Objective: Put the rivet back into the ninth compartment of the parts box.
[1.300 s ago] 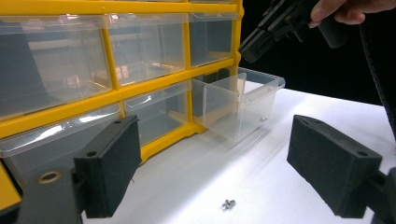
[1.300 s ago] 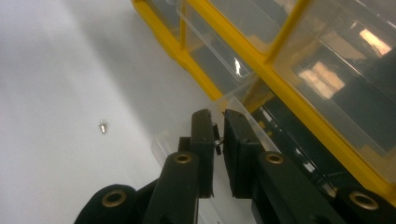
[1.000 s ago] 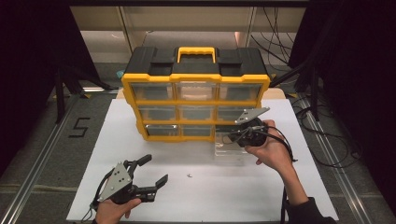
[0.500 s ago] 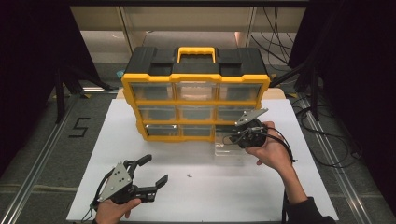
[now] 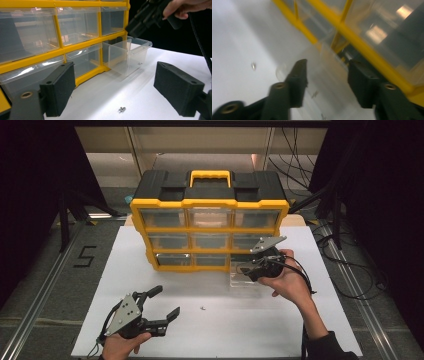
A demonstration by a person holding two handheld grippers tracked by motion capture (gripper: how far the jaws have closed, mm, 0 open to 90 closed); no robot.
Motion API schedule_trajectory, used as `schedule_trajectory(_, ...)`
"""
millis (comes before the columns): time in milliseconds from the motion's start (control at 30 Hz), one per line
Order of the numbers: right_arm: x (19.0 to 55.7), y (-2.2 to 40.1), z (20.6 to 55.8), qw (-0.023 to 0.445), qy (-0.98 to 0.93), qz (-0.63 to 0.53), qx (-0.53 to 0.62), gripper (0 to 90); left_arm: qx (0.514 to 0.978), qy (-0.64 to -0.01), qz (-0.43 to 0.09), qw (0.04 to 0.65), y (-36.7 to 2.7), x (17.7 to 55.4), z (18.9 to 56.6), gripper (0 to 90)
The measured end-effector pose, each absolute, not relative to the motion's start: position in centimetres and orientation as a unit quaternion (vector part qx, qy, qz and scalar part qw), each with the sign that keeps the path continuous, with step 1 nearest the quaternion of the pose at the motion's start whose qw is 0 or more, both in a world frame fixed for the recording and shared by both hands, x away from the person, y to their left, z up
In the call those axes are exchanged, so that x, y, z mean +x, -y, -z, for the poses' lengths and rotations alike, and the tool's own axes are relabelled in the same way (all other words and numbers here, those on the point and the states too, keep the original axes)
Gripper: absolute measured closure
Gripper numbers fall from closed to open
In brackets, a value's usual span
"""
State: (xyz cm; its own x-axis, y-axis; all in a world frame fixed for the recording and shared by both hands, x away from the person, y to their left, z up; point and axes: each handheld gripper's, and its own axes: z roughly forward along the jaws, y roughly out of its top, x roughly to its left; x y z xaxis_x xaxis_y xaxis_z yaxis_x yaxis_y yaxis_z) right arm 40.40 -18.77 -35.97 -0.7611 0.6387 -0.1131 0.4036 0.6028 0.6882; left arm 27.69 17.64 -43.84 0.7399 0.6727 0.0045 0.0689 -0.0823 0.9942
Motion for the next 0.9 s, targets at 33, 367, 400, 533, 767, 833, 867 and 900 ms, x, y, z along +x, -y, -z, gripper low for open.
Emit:
schedule_trajectory(33,40.2,18.7,35.4,0.182,-0.871,-0.347,0.295,41.4,0.694,-0.266,-0.244,0.623,-17.6,27.8,43.8,17.0)
schedule_trajectory(367,39.4,17.7,34.5,0.178,-0.873,-0.349,0.29,36.1,0.694,-0.266,-0.244,0.623,-17.6,27.7,43.8,17.0)
schedule_trajectory(400,39.3,17.6,34.5,0.179,-0.873,-0.351,0.288,35.7,0.694,-0.266,-0.243,0.623,-17.6,27.7,43.8,17.0)
schedule_trajectory(533,39.1,17.2,34.5,0.181,-0.874,-0.353,0.282,35.1,0.694,-0.266,-0.243,0.623,-17.6,27.7,43.8,17.0)
schedule_trajectory(767,38.2,15.1,34.6,0.17,-0.882,-0.358,0.254,33.5,0.695,-0.266,-0.243,0.622,-17.6,27.7,43.8,17.0)
schedule_trajectory(833,37.8,14.3,34.7,0.172,-0.884,-0.36,0.241,32.4,0.694,-0.266,-0.243,0.622,-17.6,27.7,43.8,17.0)
schedule_trajectory(867,37.6,13.9,34.7,0.171,-0.886,-0.362,0.237,31.6,0.694,-0.266,-0.243,0.622,-17.6,27.7,43.8,17.0)
schedule_trajectory(900,37.3,13.4,34.7,0.168,-0.886,-0.365,0.233,31.5,0.695,-0.266,-0.244,0.622,-17.6,27.7,43.8,17.0)
